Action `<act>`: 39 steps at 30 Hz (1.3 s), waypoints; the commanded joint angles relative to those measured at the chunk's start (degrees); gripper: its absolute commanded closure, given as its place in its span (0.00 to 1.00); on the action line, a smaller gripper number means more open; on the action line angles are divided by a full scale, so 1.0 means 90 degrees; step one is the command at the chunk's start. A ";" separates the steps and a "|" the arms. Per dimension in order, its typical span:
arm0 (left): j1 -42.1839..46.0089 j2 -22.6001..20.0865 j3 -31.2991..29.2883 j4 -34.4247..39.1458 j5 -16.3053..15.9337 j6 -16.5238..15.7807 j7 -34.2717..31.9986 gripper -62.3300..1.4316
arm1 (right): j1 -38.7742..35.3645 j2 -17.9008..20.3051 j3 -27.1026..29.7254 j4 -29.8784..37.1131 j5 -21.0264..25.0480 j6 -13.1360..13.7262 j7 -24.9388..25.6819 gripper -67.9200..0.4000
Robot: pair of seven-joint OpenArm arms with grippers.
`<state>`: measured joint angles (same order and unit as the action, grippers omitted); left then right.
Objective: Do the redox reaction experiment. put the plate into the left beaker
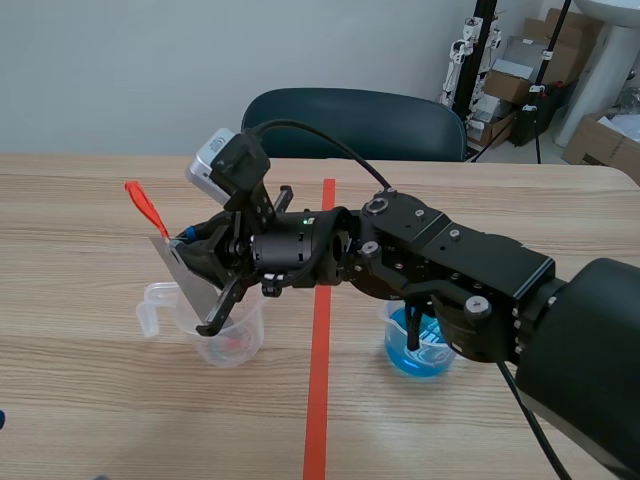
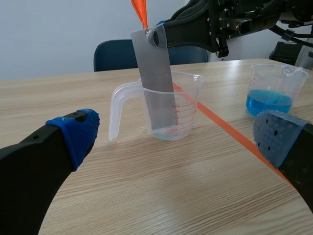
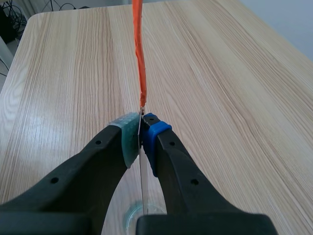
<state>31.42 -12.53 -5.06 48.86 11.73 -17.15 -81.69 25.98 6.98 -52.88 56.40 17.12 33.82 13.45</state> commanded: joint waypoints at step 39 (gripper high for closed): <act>-0.0017 0.0012 -0.0024 0.0112 -0.0034 -0.0010 -0.0090 0.00 | 0.0056 -0.0090 0.0063 0.0029 -0.0053 -0.0002 0.0097 0.99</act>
<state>31.42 -12.53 -5.06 48.86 11.73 -17.15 -81.69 25.80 6.98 -52.88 56.40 16.03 33.80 13.50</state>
